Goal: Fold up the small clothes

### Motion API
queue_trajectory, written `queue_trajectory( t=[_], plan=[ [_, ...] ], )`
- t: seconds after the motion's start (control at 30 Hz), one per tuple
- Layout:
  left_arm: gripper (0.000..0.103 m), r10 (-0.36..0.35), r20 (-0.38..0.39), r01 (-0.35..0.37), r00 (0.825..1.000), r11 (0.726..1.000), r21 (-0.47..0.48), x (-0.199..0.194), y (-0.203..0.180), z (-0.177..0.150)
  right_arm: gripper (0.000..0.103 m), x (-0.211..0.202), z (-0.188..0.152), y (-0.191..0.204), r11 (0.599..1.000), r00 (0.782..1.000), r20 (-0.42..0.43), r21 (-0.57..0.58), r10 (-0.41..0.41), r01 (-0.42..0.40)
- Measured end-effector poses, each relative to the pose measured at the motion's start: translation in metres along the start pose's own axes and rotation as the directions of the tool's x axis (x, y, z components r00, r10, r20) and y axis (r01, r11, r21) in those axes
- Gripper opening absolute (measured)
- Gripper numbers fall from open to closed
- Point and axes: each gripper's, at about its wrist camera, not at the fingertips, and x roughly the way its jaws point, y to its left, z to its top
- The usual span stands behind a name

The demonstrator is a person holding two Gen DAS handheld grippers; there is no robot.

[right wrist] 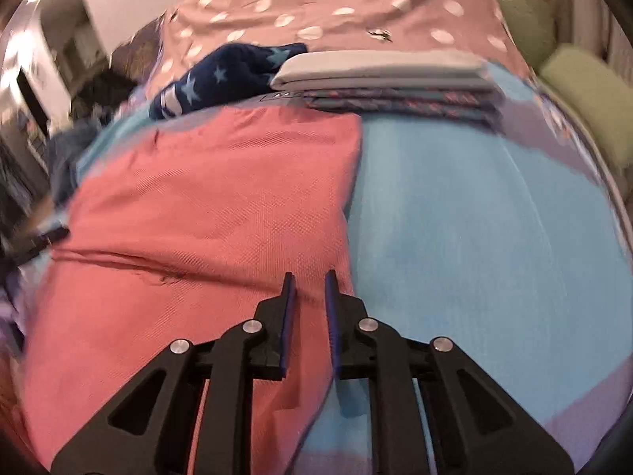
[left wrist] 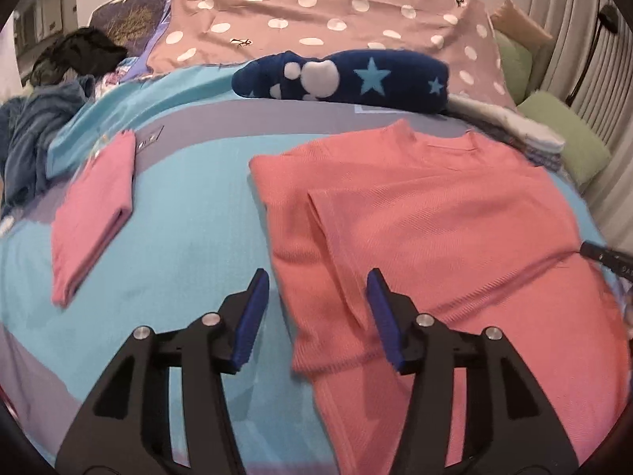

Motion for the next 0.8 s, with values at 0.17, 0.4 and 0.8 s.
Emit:
queue_trajectory(
  t=[0.17, 0.4, 0.8],
  plan=[
    [0.060, -0.122, 0.006, 0.122, 0.993, 0.990, -0.074, -0.042, 0.009, -0.038, 0.018, -0.038, -0.032, -0.007, 0.998, 0.999, 0.042, 0.062, 0.026, -0.028],
    [0.062, -0.184, -0.024, 0.182, 0.983, 0.979, -0.089, -0.082, 0.006, -0.093, 0.019, -0.093, -0.092, -0.029, 0.981, 0.983, 0.180, 0.178, 0.043, -0.075],
    [0.061, -0.258, 0.018, 0.259, 0.966, 0.965, -0.051, -0.142, -0.017, -0.146, 0.029, -0.150, -0.170, -0.045, 0.950, 0.983, 0.157, 0.278, 0.099, -0.141]
  ],
)
